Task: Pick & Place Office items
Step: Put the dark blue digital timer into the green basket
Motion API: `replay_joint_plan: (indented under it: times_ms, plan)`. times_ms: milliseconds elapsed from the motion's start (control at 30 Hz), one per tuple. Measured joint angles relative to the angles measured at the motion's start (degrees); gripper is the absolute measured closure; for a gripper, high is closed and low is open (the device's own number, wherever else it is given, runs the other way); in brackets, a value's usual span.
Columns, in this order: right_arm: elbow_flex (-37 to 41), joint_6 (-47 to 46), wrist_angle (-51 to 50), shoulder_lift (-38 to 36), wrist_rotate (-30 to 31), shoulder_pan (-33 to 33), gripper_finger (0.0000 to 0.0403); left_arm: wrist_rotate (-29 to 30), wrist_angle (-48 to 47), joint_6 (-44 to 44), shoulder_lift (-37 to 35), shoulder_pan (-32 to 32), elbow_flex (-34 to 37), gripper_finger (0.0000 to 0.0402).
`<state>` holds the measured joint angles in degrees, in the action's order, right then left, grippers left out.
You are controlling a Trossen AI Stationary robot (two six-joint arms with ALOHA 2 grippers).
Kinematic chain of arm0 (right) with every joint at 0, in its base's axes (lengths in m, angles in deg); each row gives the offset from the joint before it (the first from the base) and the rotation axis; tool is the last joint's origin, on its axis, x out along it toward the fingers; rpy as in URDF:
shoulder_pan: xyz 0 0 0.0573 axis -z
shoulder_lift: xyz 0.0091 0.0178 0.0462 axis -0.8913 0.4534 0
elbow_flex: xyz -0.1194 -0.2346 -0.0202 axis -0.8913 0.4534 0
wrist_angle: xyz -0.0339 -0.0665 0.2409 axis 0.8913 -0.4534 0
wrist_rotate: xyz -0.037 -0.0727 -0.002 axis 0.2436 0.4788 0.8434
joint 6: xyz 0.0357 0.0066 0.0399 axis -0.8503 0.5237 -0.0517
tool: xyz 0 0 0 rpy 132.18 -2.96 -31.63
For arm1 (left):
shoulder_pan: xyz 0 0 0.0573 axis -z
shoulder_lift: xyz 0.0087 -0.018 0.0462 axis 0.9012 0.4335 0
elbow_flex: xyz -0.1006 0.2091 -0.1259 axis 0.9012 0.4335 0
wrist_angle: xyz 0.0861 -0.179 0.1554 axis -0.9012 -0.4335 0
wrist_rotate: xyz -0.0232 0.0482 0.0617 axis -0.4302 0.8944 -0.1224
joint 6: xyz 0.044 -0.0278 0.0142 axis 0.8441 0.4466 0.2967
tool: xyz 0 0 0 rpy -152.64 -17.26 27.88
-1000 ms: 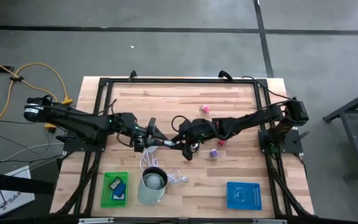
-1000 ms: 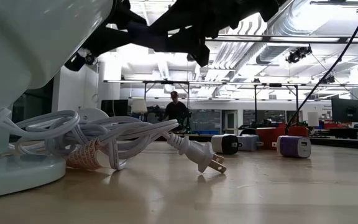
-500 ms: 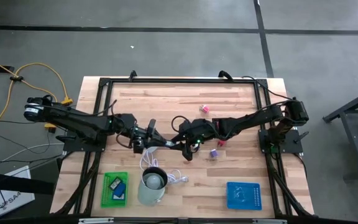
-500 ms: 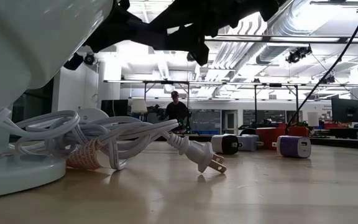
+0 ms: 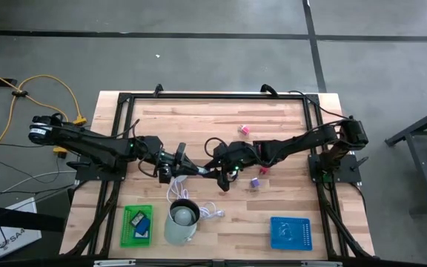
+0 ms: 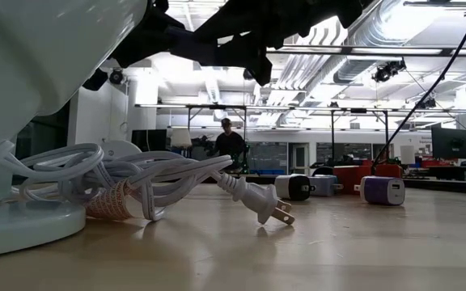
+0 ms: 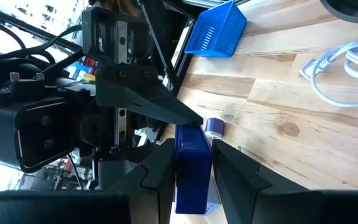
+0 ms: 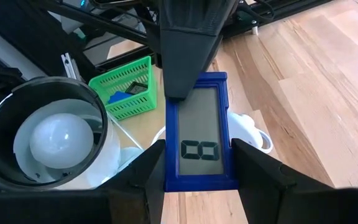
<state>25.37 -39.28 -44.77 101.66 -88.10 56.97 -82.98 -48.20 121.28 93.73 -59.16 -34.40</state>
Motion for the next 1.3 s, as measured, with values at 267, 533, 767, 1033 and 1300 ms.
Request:
replay_joint_plan:
  times_ms: [267, 533, 767, 1033, 1300]
  plan:
    - [0.00, -0.11, 0.00, 0.00, -0.02, 0.00, 0.0255, 0.02, -0.02, 0.00, 0.00, 0.00, 0.00, 0.0306]
    - [0.00, -0.42, 0.22, 0.00, -1.24, 0.02, 0.0255, -0.07, -0.07, 0.13, 0.00, 0.00, 0.00, 0.0341]
    - [0.00, -0.39, 0.33, 0.00, -1.28, 0.02, 0.0254, -0.07, -0.07, 0.13, 0.00, 0.00, 0.00, 0.0333]
    - [0.00, -0.41, 0.37, 0.00, -1.56, 0.02, 0.0254, -0.03, -0.07, 0.10, 0.00, 0.00, 0.00, 0.0337]
    - [0.00, -1.46, 0.46, 0.00, -2.90, 0.09, 0.0254, -0.13, -0.02, -0.07, -0.01, 0.00, 0.00, 0.0338]
